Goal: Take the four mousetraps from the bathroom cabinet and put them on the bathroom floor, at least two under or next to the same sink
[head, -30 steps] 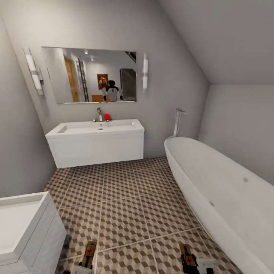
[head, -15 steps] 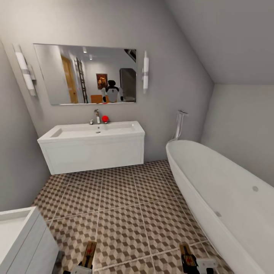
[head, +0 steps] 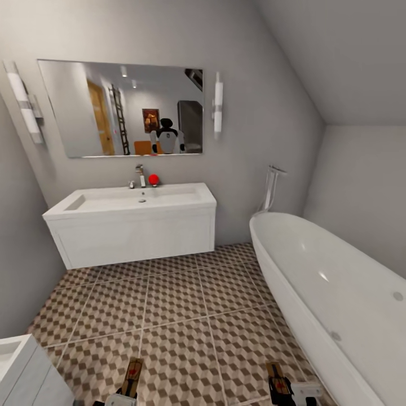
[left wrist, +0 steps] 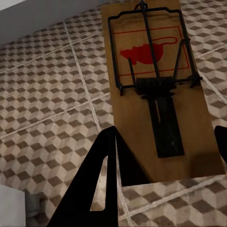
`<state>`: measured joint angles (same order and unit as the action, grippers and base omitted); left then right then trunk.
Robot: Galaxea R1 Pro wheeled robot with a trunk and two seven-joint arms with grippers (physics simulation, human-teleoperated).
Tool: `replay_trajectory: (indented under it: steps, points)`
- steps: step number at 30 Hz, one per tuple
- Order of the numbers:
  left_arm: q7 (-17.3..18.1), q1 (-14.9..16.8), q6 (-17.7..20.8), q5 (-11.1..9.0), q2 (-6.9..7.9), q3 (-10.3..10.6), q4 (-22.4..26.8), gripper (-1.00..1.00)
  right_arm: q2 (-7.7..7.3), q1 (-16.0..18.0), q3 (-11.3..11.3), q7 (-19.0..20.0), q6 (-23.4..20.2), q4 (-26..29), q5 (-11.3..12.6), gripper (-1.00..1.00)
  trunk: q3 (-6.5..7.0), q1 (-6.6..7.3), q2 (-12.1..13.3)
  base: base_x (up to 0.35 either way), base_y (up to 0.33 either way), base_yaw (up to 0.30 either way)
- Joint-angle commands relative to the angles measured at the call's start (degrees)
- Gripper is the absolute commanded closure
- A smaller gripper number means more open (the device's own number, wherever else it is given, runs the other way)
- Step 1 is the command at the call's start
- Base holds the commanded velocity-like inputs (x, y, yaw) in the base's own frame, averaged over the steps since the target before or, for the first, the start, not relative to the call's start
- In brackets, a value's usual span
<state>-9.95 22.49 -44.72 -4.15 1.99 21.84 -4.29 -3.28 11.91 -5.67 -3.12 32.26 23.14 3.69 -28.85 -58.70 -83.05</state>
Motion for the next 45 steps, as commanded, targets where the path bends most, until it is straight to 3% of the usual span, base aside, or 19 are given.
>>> replay_trajectory:
  steps: [1, 18, 45]
  points:
    - [-0.2, 0.1, -0.3, -0.3, -0.03, 0.5, -0.2, 1.00, -0.05, 0.0, -0.5, -0.3, 0.2, 0.0, 0.4, 1.00, -0.06, -0.03, 0.0, 0.328, 0.000, 0.065]
    - [-0.2, 0.1, -0.3, -0.3, -0.05, 0.5, -0.2, 1.00, -0.05, 0.0, -0.5, -0.3, 0.2, 0.0, 0.4, 1.00, -0.06, -0.03, 0.0, 0.328, 0.000, 0.105]
    - [-0.2, 0.1, -0.3, -0.3, -0.05, 0.5, -0.2, 1.00, -0.06, 0.0, -0.5, -0.2, 0.2, 0.0, 0.4, 1.00, -0.06, -0.03, 0.0, 0.319, 0.000, 0.004]
